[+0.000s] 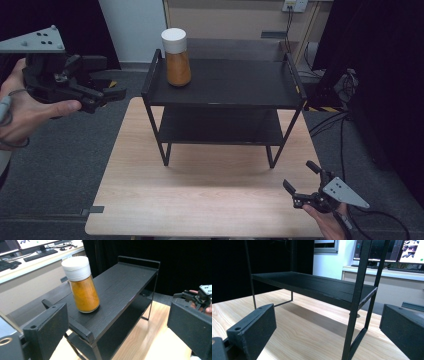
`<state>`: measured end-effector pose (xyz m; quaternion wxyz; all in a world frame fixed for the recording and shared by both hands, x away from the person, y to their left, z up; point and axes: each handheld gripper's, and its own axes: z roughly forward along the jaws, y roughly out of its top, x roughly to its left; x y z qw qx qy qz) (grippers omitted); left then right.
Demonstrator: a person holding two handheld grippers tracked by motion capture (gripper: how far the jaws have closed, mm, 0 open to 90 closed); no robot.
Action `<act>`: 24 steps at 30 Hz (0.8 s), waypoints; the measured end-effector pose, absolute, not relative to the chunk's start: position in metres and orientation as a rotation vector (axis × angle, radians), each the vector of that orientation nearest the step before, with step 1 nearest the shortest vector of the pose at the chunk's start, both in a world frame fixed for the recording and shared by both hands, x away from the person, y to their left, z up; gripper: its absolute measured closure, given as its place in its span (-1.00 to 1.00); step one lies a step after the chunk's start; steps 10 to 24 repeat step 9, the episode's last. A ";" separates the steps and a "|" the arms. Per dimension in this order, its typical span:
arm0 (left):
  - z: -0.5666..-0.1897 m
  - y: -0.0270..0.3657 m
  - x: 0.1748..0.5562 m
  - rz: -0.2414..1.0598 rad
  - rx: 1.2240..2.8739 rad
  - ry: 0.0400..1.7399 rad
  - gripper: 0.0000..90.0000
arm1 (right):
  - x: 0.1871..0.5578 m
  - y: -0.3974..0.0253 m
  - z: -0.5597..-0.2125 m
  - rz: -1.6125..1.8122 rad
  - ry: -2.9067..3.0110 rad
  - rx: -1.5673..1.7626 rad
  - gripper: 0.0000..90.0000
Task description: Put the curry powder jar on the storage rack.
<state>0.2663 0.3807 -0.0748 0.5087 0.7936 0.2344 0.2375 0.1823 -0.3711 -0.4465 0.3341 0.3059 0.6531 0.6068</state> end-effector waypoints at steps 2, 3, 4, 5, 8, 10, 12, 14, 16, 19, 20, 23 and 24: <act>-0.076 0.380 0.269 0.553 1.909 0.568 -0.94 | 0.182 -0.371 -0.447 1.584 1.702 0.799 -0.98; -0.076 0.380 0.269 0.553 1.909 0.568 -0.94 | 0.182 -0.371 -0.447 1.584 1.702 0.799 -0.98; -0.076 0.379 0.268 0.564 1.915 0.565 -0.94 | 0.182 -0.371 -0.446 1.584 1.702 0.799 -0.98; -0.075 0.378 0.269 0.567 1.921 0.561 -0.94 | 0.182 -0.371 -0.446 1.584 1.702 0.798 -0.98; -0.076 0.376 0.271 0.567 1.925 0.562 -0.94 | 0.183 -0.371 -0.447 1.586 1.704 0.799 -0.99; -0.076 0.376 0.271 0.567 1.925 0.562 -0.94 | 0.183 -0.371 -0.447 1.586 1.704 0.799 -0.99; -0.076 0.376 0.271 0.567 1.925 0.562 -0.94 | 0.183 -0.371 -0.447 1.586 1.704 0.799 -0.99; -0.076 0.376 0.271 0.567 1.925 0.562 -0.94 | 0.183 -0.371 -0.447 1.586 1.704 0.799 -0.99; -0.076 0.376 0.271 0.567 1.925 0.562 -0.94 | 0.183 -0.371 -0.447 1.586 1.704 0.799 -0.99; -0.076 0.376 0.271 0.567 1.925 0.562 -0.94 | 0.183 -0.371 -0.447 1.586 1.704 0.799 -0.99; -0.076 0.376 0.271 0.567 1.925 0.562 -0.94 | 0.183 -0.371 -0.447 1.586 1.704 0.799 -0.99; -0.076 0.376 0.271 0.567 1.925 0.562 -0.94 | 0.183 -0.371 -0.447 1.586 1.704 0.799 -0.99; -0.076 0.376 0.271 0.567 1.925 0.562 -0.94 | 0.183 -0.371 -0.447 1.586 1.704 0.799 -0.99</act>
